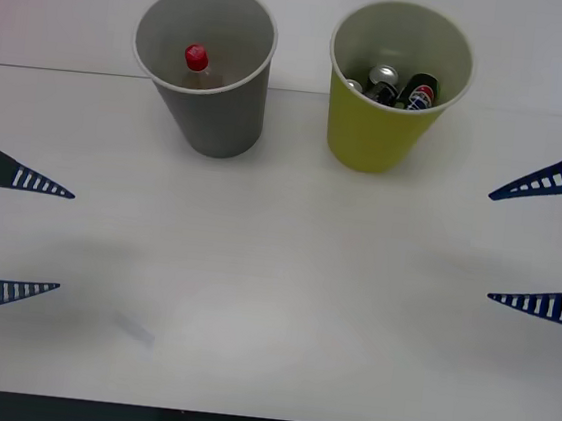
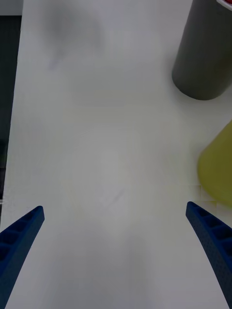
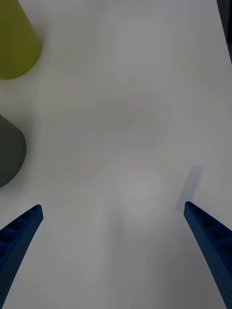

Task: Put the can into the green bin and the plastic bottle into the gray bin

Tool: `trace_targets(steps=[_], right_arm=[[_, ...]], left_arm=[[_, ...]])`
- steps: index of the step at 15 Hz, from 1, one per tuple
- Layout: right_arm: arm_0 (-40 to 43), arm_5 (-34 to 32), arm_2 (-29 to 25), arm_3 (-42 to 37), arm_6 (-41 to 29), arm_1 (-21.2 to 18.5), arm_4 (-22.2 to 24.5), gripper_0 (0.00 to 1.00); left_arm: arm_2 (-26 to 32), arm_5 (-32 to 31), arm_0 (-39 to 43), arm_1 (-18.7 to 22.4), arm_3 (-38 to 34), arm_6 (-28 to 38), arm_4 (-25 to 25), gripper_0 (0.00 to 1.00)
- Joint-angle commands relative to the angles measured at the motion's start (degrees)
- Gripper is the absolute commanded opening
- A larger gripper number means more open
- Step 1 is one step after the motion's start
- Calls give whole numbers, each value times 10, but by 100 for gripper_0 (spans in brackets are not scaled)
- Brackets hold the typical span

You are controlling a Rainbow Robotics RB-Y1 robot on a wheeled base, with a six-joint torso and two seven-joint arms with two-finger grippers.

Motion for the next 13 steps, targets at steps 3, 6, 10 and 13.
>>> trace_targets(steps=[3, 6, 10, 13], right_arm=[[69, 42, -7, -25, 9, 0, 12, 100], [79, 46, -7, -27, 13, 0, 28, 100], [79, 46, -8, -16, 13, 0, 32, 100], [79, 46, -8, -16, 13, 0, 32, 100]], left_arm=[[0, 0, 0, 0, 0, 0, 0, 100], [0, 0, 0, 0, 0, 0, 0, 100], [0, 0, 0, 0, 0, 0, 0, 100], [0, 0, 0, 0, 0, 0, 0, 100]])
